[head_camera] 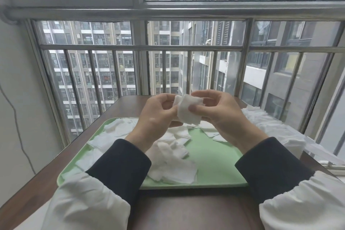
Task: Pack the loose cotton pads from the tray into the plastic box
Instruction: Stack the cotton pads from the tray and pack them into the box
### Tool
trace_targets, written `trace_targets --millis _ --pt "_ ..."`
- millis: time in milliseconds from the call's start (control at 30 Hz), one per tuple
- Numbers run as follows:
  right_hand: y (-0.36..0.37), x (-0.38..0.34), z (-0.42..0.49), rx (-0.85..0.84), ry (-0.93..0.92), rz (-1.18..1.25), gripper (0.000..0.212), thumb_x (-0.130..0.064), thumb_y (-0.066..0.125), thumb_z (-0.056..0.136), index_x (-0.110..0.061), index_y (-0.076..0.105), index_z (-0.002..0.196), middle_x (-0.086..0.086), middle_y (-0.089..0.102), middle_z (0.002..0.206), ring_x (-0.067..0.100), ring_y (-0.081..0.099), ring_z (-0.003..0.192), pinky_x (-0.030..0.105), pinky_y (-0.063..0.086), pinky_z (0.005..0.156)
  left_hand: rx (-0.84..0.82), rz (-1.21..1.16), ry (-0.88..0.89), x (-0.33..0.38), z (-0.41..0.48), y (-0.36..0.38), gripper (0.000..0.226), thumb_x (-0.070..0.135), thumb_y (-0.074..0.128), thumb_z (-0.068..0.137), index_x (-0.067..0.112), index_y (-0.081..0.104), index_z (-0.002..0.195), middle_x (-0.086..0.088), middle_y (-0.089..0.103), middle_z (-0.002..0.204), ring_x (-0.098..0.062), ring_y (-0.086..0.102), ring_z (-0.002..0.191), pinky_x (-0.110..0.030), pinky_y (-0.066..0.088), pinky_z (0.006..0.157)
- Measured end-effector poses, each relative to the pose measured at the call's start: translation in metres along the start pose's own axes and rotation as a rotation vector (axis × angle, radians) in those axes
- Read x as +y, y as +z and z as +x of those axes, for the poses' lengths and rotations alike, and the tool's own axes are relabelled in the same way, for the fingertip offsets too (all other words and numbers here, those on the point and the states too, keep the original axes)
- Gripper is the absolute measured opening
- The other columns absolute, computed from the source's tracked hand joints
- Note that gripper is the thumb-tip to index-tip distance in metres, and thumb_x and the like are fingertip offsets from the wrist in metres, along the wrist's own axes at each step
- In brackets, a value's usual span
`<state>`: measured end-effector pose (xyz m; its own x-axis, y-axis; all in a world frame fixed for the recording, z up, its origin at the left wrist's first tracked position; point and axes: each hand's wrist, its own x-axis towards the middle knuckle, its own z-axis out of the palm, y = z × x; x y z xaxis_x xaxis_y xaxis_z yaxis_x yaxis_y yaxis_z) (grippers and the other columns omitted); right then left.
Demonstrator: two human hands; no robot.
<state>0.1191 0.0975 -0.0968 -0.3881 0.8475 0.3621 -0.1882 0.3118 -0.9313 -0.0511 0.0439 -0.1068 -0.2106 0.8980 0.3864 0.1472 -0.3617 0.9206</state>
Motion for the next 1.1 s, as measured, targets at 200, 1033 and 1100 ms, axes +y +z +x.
trace_targets --millis 200,1033,1100 --pt "-0.001 0.001 0.0 0.059 0.011 -0.045 0.047 0.002 0.085 0.071 -0.007 0.066 0.113 0.022 0.072 0.103 0.034 0.072 0.095 0.035 0.061 0.075 -0.032 -0.003 -0.021 0.001 -0.002 0.001 0.02 0.021 0.058 0.102 0.008 0.068 0.112 -0.01 0.075 0.101 -0.024 0.075 0.092 -0.036 0.063 0.07" --pt "-0.071 -0.123 -0.046 -0.28 0.003 -0.816 0.022 -0.024 0.082 0.083 -0.014 0.071 0.099 0.012 0.07 0.083 0.011 0.061 0.069 0.019 0.048 0.061 -0.251 0.151 0.297 0.067 -0.036 0.065 0.047 0.005 0.079 0.084 0.03 0.053 0.114 -0.001 0.073 0.106 -0.017 0.076 0.083 -0.039 0.064 0.071" --pt "-0.091 -0.132 -0.052 -0.287 0.06 -0.864 0.018 -0.022 0.079 0.086 -0.013 0.069 0.098 0.004 0.069 0.082 0.007 0.062 0.069 0.017 0.049 0.06 -0.277 0.143 0.294 0.071 -0.037 0.084 0.04 0.013 0.078 0.086 0.031 0.052 0.111 -0.003 0.072 0.102 -0.018 0.076 0.078 -0.04 0.064 0.066"
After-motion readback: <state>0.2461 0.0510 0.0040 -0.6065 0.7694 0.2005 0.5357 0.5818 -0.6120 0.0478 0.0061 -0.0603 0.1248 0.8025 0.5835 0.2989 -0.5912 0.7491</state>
